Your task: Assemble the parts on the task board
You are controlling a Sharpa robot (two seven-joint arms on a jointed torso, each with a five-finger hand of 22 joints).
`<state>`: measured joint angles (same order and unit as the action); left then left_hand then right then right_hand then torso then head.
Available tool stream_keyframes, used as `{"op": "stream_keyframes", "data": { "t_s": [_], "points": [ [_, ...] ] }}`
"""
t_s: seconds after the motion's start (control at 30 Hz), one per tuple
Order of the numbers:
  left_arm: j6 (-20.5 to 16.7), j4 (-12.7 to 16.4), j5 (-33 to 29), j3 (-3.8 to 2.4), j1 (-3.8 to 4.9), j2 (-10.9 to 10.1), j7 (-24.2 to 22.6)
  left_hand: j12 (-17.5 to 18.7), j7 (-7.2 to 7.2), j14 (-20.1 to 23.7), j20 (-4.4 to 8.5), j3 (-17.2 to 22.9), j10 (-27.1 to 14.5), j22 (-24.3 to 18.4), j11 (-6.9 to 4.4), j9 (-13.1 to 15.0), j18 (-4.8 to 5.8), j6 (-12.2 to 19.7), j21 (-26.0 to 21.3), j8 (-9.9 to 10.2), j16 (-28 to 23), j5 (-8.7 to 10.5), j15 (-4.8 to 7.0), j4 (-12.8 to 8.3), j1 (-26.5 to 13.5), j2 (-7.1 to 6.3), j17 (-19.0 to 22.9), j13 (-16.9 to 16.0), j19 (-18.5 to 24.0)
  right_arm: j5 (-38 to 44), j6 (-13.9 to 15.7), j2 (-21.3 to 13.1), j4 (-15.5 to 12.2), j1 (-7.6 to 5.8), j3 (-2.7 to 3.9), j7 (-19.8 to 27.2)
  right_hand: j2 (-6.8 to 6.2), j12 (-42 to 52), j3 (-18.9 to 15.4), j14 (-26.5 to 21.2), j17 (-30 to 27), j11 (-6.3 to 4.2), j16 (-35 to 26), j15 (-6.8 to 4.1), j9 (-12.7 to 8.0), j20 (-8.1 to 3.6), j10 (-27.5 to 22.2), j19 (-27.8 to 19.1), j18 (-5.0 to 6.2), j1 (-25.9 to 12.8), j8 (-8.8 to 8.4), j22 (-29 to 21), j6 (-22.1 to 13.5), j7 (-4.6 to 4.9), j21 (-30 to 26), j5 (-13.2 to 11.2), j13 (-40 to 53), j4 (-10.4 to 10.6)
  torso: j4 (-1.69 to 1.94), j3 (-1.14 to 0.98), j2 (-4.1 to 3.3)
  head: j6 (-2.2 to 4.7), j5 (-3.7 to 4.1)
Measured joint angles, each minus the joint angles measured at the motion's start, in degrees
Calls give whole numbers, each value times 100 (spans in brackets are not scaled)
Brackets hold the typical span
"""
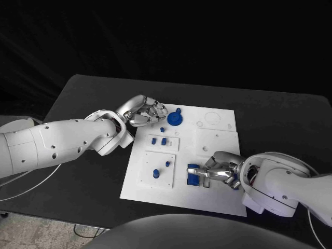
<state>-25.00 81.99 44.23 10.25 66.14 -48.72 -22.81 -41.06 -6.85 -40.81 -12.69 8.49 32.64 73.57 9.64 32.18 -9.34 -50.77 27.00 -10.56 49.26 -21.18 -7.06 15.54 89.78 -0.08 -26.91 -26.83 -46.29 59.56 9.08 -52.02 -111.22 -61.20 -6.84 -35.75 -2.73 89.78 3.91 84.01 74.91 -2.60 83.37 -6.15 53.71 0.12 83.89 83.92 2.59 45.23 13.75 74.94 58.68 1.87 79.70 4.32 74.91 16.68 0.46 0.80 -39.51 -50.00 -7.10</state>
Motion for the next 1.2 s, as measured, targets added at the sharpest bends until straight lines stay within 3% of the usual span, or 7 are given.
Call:
{"op": "stream_keyframes", "data": {
  "t_s": [0.37,0.47,0.57,0.67,0.8,0.9,1.2],
  "points": [
    [12,-2,0,0,-1,-6,13,0,0,0,0,0,0,-1,0,-1,0,0,0,0,0,0,0,0,0,0,0,5,0,-1,56,-160,-83,12,-9,73,25,0,-155,0,0,0,0,0,93,0,0,0,0,-20,150,-1,36,-35,0,55,0,-32,-3,-3,-2,0,-26],
    [13,-1,0,0,-2,-12,14,0,0,0,0,0,0,-1,0,-1,0,0,0,0,0,0,0,0,0,0,-1,5,0,-23,98,-306,-163,-15,-3,151,123,0,-218,0,0,0,8,0,164,0,0,0,0,81,229,-1,36,-35,21,128,0,-48,-3,-4,-2,0,-36],
    [13,1,0,0,-2,-16,14,0,0,0,0,0,0,-1,0,-1,0,0,0,0,0,0,0,0,0,0,-1,5,0,-54,124,-468,-252,-149,8,223,126,0,-281,0,0,0,33,0,217,0,0,0,0,223,287,-1,36,-35,50,288,0,-60,-3,-4,-1,0,-37],
    [14,1,0,1,-3,-18,14,0,0,0,0,0,0,-1,0,-1,-1,0,0,0,0,0,0,0,0,0,-1,4,0,-77,121,-658,-312,-398,22,267,116,0,-351,0,0,0,55,0,247,0,0,0,0,349,326,-2,-15,-45,74,481,0,-70,-3,-4,3,0,-28],
    [14,-3,0,2,-4,-13,14,0,0,0,0,0,10,4,10,-2,0,0,0,0,0,0,0,0,0,0,-1,5,0,-36,12,-879,-306,-633,34,259,99,0,-429,0,0,0,55,0,262,0,0,0,0,685,357,-2,-52,-47,116,1268,-1,-151,-3,5,15,0,9],
    [13,-3,-1,2,-4,-3,14,0,0,0,0,0,21,8,21,-2,0,0,0,0,0,0,0,0,0,0,-1,4,0,88,-194,-1008,-241,-699,12,215,107,0,-405,0,-1,0,55,0,262,-1,0,0,0,789,375,-2,-53,-47,116,1647,-1,-192,2,15,24,0,33],
    [12,-3,-1,3,-5,-1,14,0,0,0,0,0,21,8,21,-2,0,0,0,0,0,0,0,0,0,0,-1,9,0,422,-700,-1199,-69,-626,-41,68,173,0,-405,0,0,0,79,0,262,-1,1,0,0,856,379,-3,-52,-47,141,1722,4,-192,-3,18,25,0,64]
  ]
}}
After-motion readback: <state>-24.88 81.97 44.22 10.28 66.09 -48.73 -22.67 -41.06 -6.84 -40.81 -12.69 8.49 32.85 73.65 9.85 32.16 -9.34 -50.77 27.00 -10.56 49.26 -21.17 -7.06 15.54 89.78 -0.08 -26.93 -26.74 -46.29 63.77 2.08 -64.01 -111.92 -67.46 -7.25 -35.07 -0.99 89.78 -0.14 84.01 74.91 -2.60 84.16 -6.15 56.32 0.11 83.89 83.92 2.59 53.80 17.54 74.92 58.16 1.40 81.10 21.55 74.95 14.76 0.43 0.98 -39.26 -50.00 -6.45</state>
